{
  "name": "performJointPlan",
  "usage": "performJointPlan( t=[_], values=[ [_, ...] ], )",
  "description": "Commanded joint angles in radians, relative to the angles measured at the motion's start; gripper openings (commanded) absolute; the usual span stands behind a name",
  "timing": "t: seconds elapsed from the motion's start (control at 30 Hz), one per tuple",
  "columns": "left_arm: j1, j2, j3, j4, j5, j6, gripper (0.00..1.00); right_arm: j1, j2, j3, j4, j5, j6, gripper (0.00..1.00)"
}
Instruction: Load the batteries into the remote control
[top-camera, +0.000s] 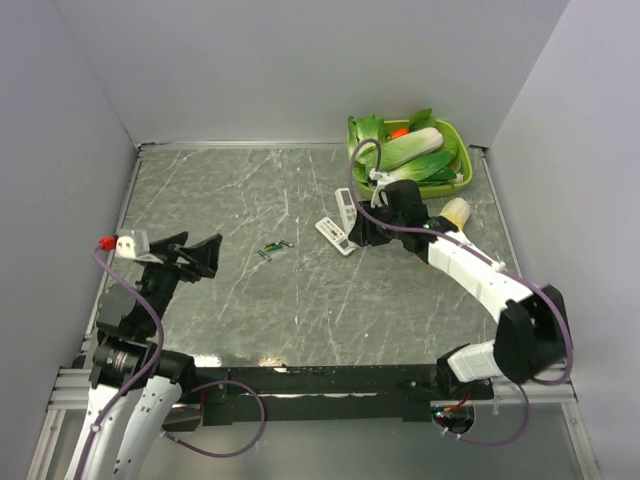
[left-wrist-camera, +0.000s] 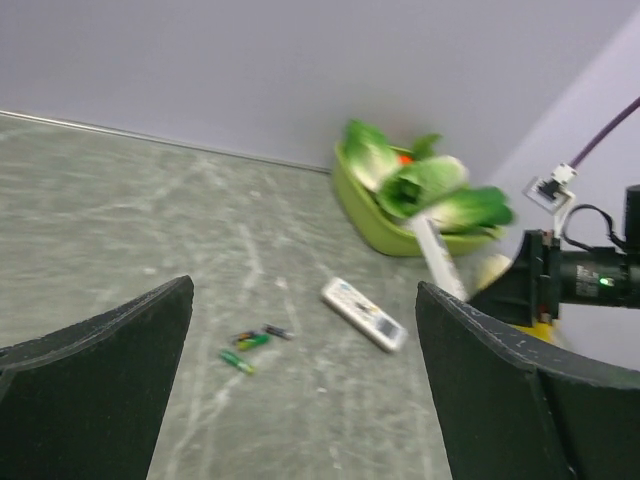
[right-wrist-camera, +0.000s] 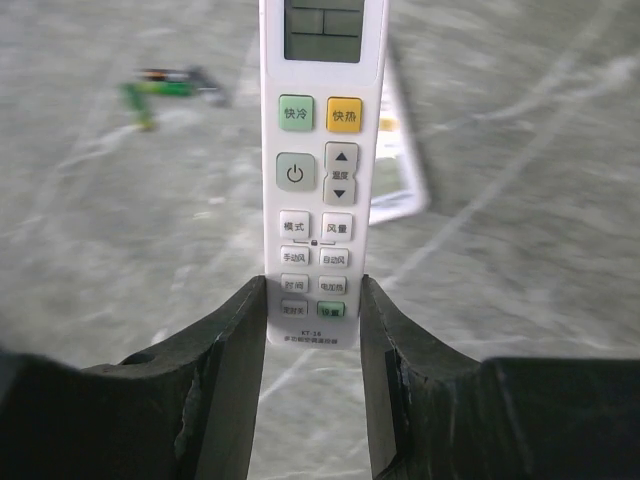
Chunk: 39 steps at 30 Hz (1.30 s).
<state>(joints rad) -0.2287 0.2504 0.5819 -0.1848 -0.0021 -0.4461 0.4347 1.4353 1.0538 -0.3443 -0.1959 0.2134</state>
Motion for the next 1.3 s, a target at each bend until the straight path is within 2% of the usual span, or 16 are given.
performJointPlan(
  t=[0.0, 0.1, 0.27, 0.6, 0.7, 0.93, 1.27],
  values=[
    [-0.003, 0.09, 0.038, 0.145, 0.25, -0.133, 0.97, 0.032, -0.163, -0.106, 0.204, -0.241, 0.079, 0.03],
    [-0.003, 0.164, -0.011, 0.284, 0.405, -0.257, 0.97, 0.065, -0.265, -0.202, 0.299, -0.321, 0.136, 0.02],
    [-0.008, 0.314, -0.1, 0.605, 0.562, -0.431, 0.97, 0.124, -0.398, -0.348, 0.51, -0.459, 0.247, 0.02],
    [-0.133, 0.495, -0.226, 1.033, 0.568, -0.627, 0.97, 0.226, -0.477, -0.486, 0.801, -0.554, 0.397, 0.02],
    [-0.165, 0.513, -0.228, 1.088, 0.559, -0.64, 0.97, 0.249, -0.46, -0.494, 0.847, -0.568, 0.422, 0.02],
    [-0.205, 0.527, -0.229, 1.055, 0.516, -0.634, 0.97, 0.3, -0.429, -0.502, 0.945, -0.579, 0.469, 0.02],
    [-0.256, 0.567, -0.24, 1.119, 0.516, -0.697, 0.99, 0.346, -0.382, -0.476, 0.978, -0.579, 0.477, 0.02]
  ],
)
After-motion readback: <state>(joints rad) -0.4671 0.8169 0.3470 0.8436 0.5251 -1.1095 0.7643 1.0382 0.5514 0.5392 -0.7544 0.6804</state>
